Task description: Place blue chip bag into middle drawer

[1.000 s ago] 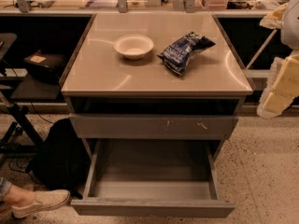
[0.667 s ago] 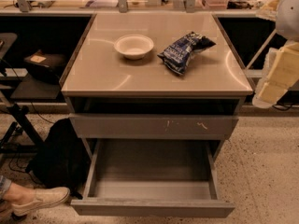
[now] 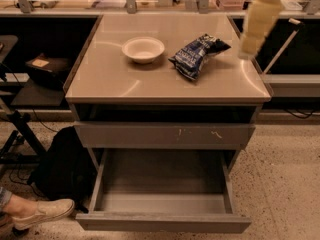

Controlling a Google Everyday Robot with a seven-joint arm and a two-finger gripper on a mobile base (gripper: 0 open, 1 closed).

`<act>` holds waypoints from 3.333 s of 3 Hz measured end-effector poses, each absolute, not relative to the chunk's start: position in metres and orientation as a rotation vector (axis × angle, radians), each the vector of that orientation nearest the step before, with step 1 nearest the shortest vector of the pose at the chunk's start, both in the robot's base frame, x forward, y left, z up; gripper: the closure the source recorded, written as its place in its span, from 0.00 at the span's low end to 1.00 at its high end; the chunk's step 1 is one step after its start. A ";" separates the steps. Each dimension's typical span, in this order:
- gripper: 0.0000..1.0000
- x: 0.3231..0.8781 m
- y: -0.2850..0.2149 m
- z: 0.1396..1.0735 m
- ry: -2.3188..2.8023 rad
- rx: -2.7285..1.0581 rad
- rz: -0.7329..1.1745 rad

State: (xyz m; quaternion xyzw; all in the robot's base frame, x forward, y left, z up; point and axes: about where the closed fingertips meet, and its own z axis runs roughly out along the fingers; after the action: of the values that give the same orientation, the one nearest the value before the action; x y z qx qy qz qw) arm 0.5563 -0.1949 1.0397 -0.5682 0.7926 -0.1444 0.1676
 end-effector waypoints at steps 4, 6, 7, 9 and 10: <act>0.00 0.664 -0.182 1.060 2.214 -1.496 -0.485; 0.00 0.715 -0.222 0.985 2.174 -1.563 -0.210; 0.00 0.758 -0.211 0.939 2.048 -1.519 -0.026; 0.00 0.755 -0.207 0.897 1.978 -1.527 0.185; 0.00 0.742 -0.152 0.871 1.772 -1.551 0.550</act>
Offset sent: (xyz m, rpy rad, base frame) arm 0.0621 0.0153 0.0055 -0.0458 -0.0272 -0.0548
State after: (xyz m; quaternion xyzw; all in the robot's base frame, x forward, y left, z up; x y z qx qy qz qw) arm 0.7418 -0.1523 0.8714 -0.5998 0.6853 0.2128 0.3539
